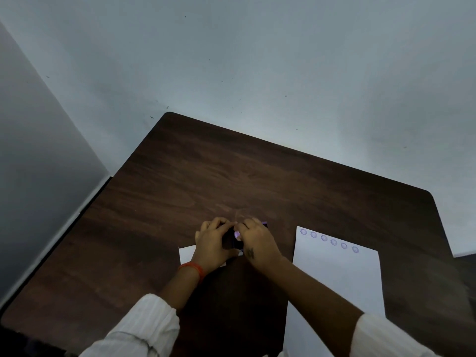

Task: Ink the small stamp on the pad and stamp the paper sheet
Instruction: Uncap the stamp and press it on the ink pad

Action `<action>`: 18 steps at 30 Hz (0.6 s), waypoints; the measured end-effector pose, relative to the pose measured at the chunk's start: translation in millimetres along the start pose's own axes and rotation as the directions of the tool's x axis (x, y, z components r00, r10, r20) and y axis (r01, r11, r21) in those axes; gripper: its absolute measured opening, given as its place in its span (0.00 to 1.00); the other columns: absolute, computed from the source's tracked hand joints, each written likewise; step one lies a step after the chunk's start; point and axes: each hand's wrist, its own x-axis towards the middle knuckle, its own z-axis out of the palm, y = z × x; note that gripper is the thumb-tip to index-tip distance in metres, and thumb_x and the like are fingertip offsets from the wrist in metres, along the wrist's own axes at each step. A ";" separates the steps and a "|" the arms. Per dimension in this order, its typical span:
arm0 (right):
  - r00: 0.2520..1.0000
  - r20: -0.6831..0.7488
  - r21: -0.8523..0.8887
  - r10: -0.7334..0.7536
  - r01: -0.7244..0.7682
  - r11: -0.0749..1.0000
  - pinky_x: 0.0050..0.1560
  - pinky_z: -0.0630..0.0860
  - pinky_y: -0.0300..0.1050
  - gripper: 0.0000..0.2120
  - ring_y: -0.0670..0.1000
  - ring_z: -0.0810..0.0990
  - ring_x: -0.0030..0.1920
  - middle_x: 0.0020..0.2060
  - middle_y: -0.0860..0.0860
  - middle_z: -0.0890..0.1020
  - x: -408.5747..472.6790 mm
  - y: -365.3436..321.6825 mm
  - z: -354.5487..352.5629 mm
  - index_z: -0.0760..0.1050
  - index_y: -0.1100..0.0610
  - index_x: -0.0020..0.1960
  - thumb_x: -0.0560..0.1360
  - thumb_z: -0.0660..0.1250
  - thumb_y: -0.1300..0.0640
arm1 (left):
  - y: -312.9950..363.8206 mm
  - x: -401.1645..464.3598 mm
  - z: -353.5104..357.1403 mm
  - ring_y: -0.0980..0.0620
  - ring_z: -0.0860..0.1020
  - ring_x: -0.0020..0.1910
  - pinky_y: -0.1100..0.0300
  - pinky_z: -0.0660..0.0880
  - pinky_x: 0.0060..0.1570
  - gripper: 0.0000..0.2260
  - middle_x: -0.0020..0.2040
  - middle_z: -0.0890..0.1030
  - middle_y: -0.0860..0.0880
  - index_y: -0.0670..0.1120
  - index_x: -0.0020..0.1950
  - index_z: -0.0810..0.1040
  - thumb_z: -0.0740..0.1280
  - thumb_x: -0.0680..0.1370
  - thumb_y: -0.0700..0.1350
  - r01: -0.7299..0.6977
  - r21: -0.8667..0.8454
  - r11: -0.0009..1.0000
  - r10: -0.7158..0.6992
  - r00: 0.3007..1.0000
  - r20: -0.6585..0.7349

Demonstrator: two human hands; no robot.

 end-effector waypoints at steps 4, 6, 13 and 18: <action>0.992 -0.016 0.207 0.122 -0.116 0.971 0.54 0.70 0.46 0.09 0.60 0.77 0.54 0.52 0.63 0.80 5.3 -1.0 -19.2 0.77 0.65 0.52 0.74 0.62 0.64 | 0.9 -1.1 -1.6 0.47 0.65 0.62 0.54 0.62 0.55 0.31 0.65 0.69 0.51 0.54 0.65 0.69 0.74 0.65 0.55 -0.004 0.013 1.000 0.004 1.000 0.007; 0.988 0.017 0.264 0.151 -0.150 0.953 0.45 0.67 0.41 0.09 0.60 0.79 0.49 0.47 0.63 0.82 7.1 6.0 -30.5 0.79 0.65 0.48 0.74 0.62 0.64 | 1.0 -1.8 -2.8 0.47 0.65 0.62 0.53 0.63 0.55 0.32 0.65 0.69 0.51 0.54 0.66 0.69 0.74 0.64 0.56 -0.007 0.024 1.000 0.007 1.000 0.008; 0.995 0.082 0.122 0.055 -0.065 0.990 0.65 0.66 0.47 0.11 0.55 0.73 0.61 0.59 0.58 0.78 -15.4 4.2 0.5 0.74 0.60 0.58 0.77 0.60 0.60 | -2.4 -0.1 -0.4 0.49 0.65 0.62 0.55 0.62 0.55 0.33 0.65 0.69 0.52 0.56 0.67 0.67 0.74 0.64 0.55 -0.017 0.030 0.999 0.017 1.000 0.012; 0.991 0.134 0.028 -0.021 0.018 0.999 0.66 0.66 0.50 0.13 0.56 0.71 0.64 0.62 0.59 0.76 -10.0 6.5 -6.1 0.71 0.60 0.60 0.77 0.59 0.60 | -4.2 1.8 0.9 0.49 0.65 0.62 0.57 0.61 0.53 0.33 0.65 0.69 0.52 0.57 0.67 0.67 0.75 0.64 0.56 -0.015 0.019 1.000 0.015 1.000 0.006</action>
